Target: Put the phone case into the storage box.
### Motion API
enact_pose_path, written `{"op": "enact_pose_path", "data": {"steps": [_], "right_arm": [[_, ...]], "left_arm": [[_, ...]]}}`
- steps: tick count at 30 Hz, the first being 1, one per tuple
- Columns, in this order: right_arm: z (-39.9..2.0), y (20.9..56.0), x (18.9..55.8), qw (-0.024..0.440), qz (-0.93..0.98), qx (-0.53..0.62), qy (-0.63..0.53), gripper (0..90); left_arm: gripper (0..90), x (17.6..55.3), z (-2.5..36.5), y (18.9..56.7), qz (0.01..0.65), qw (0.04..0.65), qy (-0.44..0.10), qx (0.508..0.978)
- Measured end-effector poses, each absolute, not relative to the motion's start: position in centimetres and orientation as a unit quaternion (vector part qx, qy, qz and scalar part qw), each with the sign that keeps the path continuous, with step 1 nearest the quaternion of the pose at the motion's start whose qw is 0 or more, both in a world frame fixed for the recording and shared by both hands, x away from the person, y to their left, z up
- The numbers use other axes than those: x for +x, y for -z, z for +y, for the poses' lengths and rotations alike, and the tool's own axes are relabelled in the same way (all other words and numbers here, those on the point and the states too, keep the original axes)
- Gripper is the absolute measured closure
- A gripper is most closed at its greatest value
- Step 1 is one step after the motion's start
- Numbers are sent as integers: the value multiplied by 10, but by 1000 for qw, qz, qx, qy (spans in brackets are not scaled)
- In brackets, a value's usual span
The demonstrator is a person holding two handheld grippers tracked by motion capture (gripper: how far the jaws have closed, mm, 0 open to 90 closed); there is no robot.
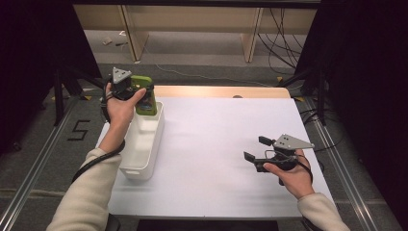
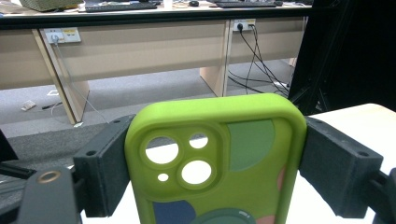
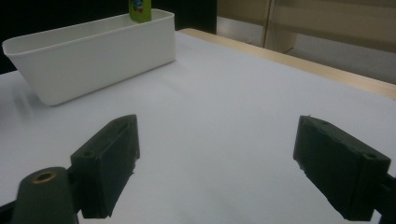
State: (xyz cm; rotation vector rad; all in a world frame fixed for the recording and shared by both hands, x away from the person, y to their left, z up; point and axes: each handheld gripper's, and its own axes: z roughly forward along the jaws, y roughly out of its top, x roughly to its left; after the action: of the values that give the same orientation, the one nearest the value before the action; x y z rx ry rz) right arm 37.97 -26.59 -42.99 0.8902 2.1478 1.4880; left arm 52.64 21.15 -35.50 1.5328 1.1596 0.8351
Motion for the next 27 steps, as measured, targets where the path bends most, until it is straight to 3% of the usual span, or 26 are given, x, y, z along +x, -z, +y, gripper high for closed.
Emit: {"op": "enact_pose_path", "data": {"steps": [27], "right_arm": [[-266,430,380,188,765,316,-529,156]], "left_arm": [[162,533,210,359,483,496,-342,636]]}}
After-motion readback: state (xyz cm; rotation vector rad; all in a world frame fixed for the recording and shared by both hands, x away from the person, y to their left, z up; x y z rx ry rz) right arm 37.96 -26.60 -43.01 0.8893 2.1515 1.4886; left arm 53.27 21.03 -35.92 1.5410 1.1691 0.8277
